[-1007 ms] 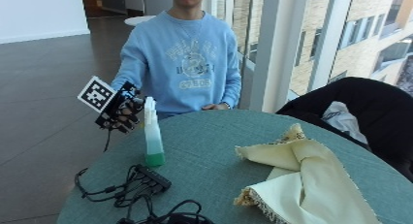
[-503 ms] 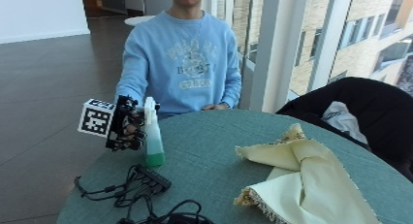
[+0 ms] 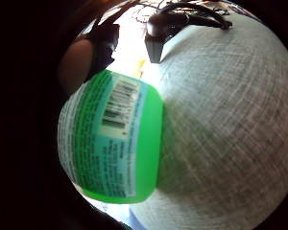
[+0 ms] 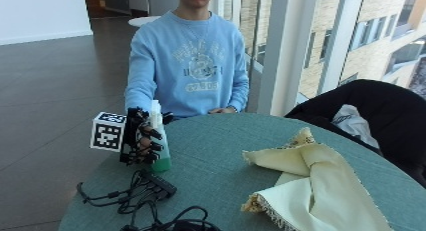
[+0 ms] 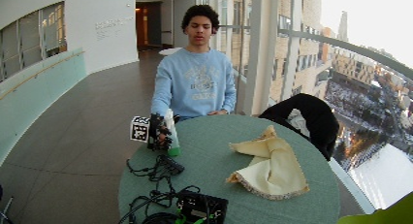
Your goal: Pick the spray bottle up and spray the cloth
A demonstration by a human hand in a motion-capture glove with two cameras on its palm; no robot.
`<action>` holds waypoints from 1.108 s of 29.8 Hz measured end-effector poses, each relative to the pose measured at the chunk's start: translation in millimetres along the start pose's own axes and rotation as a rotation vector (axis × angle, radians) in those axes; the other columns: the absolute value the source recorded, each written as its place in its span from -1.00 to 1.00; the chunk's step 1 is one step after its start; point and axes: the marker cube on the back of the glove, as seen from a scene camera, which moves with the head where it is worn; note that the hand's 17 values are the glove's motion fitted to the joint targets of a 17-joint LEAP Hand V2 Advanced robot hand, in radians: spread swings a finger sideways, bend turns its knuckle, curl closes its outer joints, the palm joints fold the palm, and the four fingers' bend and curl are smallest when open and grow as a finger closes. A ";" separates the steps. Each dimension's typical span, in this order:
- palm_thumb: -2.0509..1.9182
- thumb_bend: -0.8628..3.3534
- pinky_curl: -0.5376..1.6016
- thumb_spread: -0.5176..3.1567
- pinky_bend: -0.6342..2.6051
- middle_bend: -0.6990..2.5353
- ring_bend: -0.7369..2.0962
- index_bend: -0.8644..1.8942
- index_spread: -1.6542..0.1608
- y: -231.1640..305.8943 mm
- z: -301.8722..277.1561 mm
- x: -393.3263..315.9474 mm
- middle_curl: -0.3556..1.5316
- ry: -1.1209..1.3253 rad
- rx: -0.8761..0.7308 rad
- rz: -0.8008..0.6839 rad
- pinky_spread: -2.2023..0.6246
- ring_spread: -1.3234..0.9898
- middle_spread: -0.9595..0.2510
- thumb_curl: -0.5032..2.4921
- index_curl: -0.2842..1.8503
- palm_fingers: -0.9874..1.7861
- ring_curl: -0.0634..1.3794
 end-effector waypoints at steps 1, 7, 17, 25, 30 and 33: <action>0.35 -0.60 -0.18 -0.17 -0.44 -0.41 -0.28 -0.24 0.42 1.1 1.3 0.9 -0.20 0.006 0.016 0.000 0.69 0.12 0.46 -0.47 -0.49 0.18 -0.48; 0.47 -0.55 -0.22 -0.18 -0.52 -0.43 -0.26 -0.16 0.46 -4.6 7.3 -0.9 -0.21 0.044 0.128 -0.016 0.69 0.10 0.45 -0.41 -0.43 0.37 -0.49; 0.51 -0.57 -0.23 -0.28 -0.51 -0.45 -0.14 -0.20 0.53 -16.1 27.7 -48.0 -0.19 0.109 -0.036 -0.125 0.67 0.08 0.44 -0.35 -0.36 0.51 -0.38; 0.51 -0.60 -0.22 -0.32 -0.49 -0.44 -0.13 -0.23 0.56 -52.6 53.3 -116.7 -0.18 0.262 -0.290 -0.155 0.66 0.08 0.45 -0.31 -0.33 0.56 -0.37; 0.50 -0.60 -0.21 -0.34 -0.49 -0.44 -0.12 -0.24 0.57 -77.5 77.5 -141.5 -0.17 0.311 -0.376 -0.149 0.65 0.09 0.45 -0.30 -0.32 0.57 -0.36; 0.50 -0.60 -0.20 -0.34 -0.49 -0.44 -0.11 -0.24 0.57 -90.9 100.0 -153.7 -0.17 0.331 -0.443 -0.111 0.65 0.09 0.45 -0.29 -0.31 0.58 -0.36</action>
